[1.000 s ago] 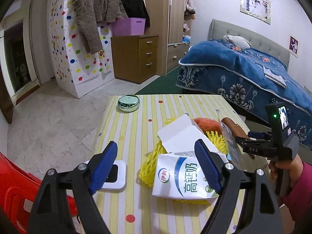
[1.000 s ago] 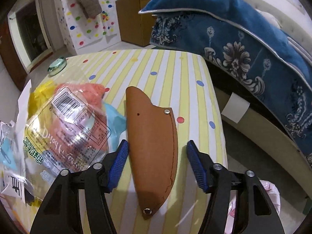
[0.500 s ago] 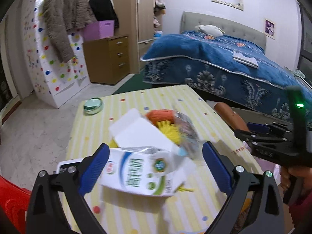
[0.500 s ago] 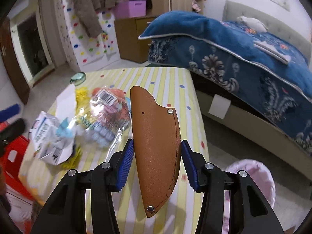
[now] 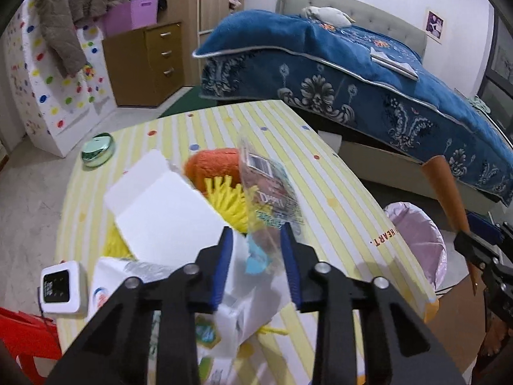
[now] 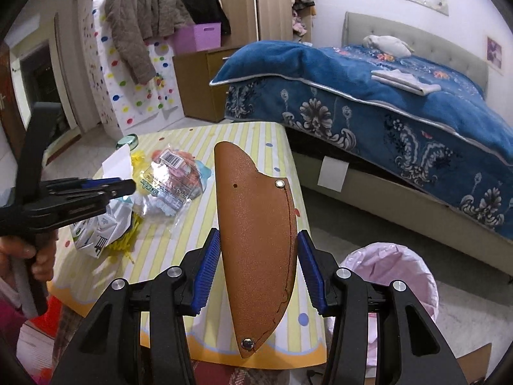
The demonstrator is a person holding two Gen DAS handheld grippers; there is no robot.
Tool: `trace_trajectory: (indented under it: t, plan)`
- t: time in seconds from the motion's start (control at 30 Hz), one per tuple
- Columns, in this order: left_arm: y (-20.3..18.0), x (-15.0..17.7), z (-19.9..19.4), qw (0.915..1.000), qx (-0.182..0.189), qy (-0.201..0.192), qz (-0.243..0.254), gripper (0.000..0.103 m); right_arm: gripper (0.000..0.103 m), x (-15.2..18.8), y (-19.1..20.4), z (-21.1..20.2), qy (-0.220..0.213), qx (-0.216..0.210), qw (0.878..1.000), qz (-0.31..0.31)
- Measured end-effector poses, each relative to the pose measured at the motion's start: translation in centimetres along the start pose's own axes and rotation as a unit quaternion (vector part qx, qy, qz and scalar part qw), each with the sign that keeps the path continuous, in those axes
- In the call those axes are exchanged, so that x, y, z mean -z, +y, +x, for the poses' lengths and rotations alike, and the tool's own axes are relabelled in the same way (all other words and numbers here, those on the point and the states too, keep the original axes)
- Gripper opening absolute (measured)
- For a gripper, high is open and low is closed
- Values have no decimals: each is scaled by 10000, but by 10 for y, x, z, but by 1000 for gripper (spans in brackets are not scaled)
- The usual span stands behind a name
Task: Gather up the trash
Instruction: 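Grasp the brown leather sheath with the right gripper while the left gripper grasps a clear plastic strip, then carry both items over the wastebasket and open both grippers to drop them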
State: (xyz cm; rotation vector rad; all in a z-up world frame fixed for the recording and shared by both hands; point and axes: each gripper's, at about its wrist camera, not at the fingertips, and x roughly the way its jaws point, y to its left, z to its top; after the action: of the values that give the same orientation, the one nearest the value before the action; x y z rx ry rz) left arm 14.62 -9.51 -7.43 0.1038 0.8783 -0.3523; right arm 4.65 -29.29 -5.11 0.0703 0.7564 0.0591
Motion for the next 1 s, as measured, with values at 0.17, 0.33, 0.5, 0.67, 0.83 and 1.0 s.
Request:
trace_trajectory:
  t: [0.17,0.33,0.5,0.67,0.83,1.0]
  plan:
    - [-4,-4,5,9999,125,33,54,1,49,1,-1,-4,-34,-7,10000,45]
    - [-15,-11,-31,9976,264,-576,268,0,49,0,-3,-14,-160,50,9998,110]
    - [-35,-9,-76,9930,471,-1013,376,0,49,2,-9,-30,-280,91,9992,274]
    - [-65,12,-94,9905,743,-1052,477,0,49,19,-23,-41,-209,249,9985,440]
    - [-96,28,-89,9889,937,-932,672,0,49,38,-46,-46,-52,484,9965,679]
    - [-125,36,-73,9877,1133,-726,802,0,49,59,-82,-56,27,807,9917,1002]
